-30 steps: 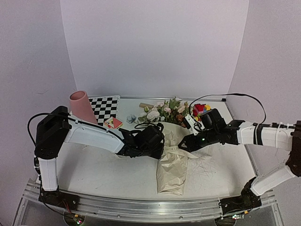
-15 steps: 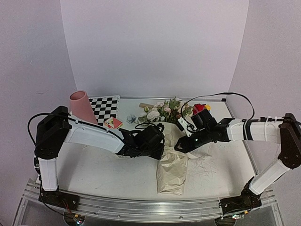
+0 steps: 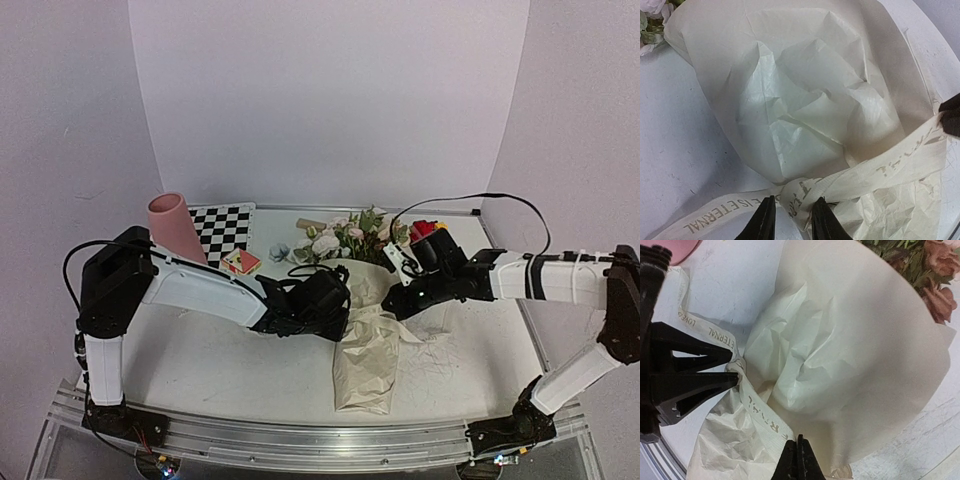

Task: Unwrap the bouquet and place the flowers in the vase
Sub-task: Untie the ribbon from the wrapping paper.

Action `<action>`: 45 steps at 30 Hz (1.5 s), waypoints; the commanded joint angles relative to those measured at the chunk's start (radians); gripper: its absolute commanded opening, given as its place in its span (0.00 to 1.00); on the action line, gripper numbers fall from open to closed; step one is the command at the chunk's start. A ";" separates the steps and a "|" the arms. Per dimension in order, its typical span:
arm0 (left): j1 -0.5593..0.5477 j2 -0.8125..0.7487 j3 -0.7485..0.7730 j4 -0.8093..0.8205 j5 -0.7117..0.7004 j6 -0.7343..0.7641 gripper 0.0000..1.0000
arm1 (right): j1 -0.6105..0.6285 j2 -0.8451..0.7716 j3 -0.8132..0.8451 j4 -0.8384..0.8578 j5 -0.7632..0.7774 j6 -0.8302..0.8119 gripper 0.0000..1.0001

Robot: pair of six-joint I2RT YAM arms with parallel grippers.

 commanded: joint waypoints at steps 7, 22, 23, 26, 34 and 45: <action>0.008 0.014 0.001 -0.020 -0.034 -0.056 0.23 | 0.004 -0.137 -0.066 -0.035 0.241 0.088 0.00; 0.009 -0.027 -0.062 -0.032 -0.039 -0.085 0.20 | 0.003 -0.180 -0.161 -0.127 0.467 0.235 0.12; 0.008 -0.030 -0.060 -0.031 -0.036 -0.083 0.20 | 0.003 -0.191 -0.155 -0.127 0.445 0.220 0.20; 0.008 -0.039 -0.050 -0.031 -0.034 -0.077 0.21 | 0.003 -0.229 -0.138 -0.118 0.354 0.161 0.40; 0.008 -0.053 -0.017 -0.027 -0.041 -0.054 0.20 | 0.003 -0.218 -0.061 -0.076 0.077 0.055 0.58; 0.008 -0.035 0.006 -0.028 -0.035 -0.044 0.16 | 0.015 -0.017 0.066 -0.071 -0.034 0.024 0.67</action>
